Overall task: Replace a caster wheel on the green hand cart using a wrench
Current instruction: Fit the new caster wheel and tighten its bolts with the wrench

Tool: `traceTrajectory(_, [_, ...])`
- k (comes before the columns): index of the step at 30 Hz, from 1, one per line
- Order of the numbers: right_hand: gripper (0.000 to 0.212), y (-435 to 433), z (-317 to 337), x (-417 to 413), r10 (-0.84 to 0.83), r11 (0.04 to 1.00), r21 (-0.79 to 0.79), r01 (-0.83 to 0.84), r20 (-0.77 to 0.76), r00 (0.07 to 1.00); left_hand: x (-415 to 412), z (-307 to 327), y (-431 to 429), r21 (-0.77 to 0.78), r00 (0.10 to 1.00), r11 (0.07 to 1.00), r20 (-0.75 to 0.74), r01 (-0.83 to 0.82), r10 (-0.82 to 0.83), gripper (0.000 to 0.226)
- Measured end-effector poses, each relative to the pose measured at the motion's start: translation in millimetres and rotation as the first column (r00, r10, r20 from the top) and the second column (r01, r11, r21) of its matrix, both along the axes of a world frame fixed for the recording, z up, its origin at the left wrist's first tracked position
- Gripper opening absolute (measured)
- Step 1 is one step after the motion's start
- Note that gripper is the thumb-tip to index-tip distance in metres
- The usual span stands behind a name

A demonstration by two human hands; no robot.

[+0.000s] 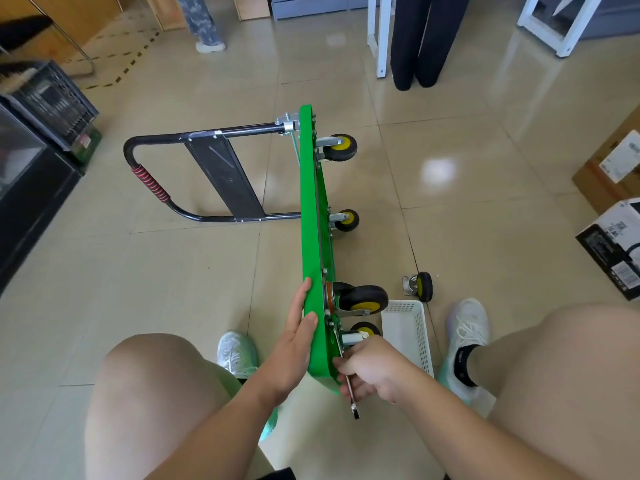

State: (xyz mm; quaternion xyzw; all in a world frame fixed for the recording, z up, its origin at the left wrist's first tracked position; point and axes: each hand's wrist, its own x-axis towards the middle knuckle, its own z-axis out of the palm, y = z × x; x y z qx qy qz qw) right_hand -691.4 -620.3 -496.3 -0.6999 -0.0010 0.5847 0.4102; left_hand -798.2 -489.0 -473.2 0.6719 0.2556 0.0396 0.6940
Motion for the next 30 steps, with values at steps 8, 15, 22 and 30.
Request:
traceTrajectory(8, [0.018, 2, -2, -3, 0.000, 1.000, -0.008, 0.000, -0.020, 1.000, -1, -4, 2, -0.018, 1.000, 1.000, -0.006, 0.012, -0.012, 0.058])
traceTrajectory(15, [0.010, -10, -1, 1, 0.019, 1.000, 0.025, -0.018, -0.053, 0.998, 4, -1, -4, -0.033, 0.999, 0.999, 0.001, -0.037, 0.038, 0.051])
traceTrajectory(22, [0.018, -34, 6, -6, 0.109, 0.994, -0.012, -0.109, 0.106, 0.988, 2, 1, -3, -0.048, 0.998, 0.997, -0.018, -0.063, 0.062, 0.053])
traceTrajectory(30, [0.018, -63, 71, -5, -0.036, 0.978, 0.211, 0.007, 0.138, 0.990, 6, -5, 0, 0.000, 0.997, 0.997, -0.008, -0.074, 0.074, 0.048])
